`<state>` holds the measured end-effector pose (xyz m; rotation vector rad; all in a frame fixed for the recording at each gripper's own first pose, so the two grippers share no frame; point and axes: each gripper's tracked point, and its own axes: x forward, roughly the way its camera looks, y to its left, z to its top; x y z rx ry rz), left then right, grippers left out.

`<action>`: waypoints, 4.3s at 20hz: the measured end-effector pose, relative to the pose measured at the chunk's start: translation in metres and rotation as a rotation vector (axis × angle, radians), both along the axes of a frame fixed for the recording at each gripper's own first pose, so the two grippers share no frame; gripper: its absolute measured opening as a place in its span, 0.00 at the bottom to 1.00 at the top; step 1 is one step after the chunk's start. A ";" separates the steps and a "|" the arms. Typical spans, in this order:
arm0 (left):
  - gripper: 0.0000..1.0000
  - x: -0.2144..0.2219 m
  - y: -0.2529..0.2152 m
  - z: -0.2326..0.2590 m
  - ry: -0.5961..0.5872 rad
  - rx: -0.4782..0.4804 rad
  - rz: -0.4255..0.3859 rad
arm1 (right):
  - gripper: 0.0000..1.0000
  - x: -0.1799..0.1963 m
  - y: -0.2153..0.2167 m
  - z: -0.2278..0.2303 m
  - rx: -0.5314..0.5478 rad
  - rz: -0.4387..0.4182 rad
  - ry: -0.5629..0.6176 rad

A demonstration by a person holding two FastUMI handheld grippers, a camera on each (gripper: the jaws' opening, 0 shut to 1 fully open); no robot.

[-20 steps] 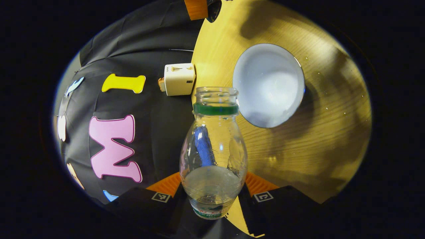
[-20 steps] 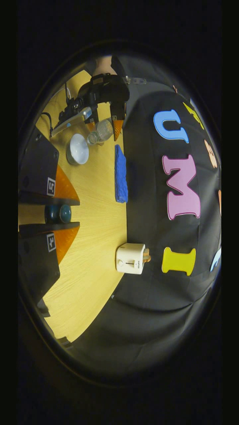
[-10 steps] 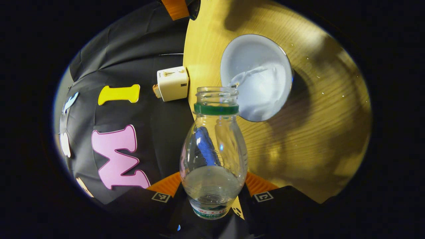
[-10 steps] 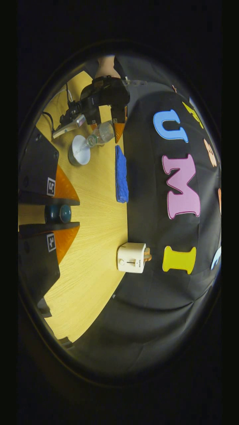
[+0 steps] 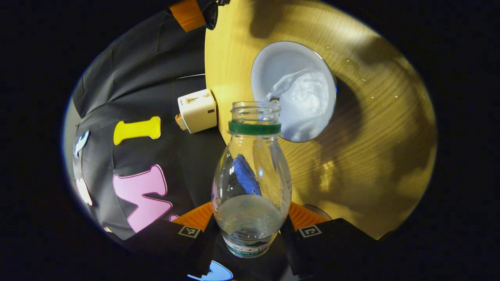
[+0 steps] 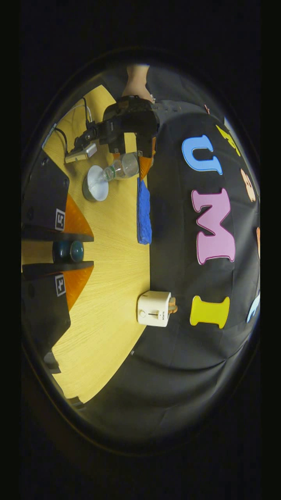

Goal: Open the teacup lid with one hand, grasp the water bottle and pour water into the teacup with the other hand; after pouring, place the water bottle on the coaster and then close the teacup lid.

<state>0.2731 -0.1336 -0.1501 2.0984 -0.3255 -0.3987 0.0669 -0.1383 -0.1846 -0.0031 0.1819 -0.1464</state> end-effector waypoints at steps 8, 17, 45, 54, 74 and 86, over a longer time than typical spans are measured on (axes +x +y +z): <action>0.77 0.003 -0.008 0.014 -0.044 0.103 -0.045 | 0.25 -0.008 -0.001 -0.004 0.006 -0.003 0.011; 0.77 0.008 -0.006 0.020 -0.075 0.173 -0.046 | 0.25 -0.011 -0.001 -0.003 -0.015 0.000 0.013; 0.77 0.007 -0.029 0.038 -0.111 0.408 -0.117 | 0.21 0.000 0.018 0.002 -0.011 0.041 0.015; 0.77 0.006 -0.021 0.030 -0.035 0.263 -0.083 | 0.21 -0.002 0.017 -0.004 -0.018 0.043 0.036; 0.76 0.034 0.029 0.028 0.752 -1.729 0.133 | 0.21 0.058 0.076 0.033 -0.046 0.129 -0.019; 0.76 0.032 0.030 0.009 0.826 -1.891 0.179 | 0.25 0.076 0.107 0.023 -0.024 0.167 0.009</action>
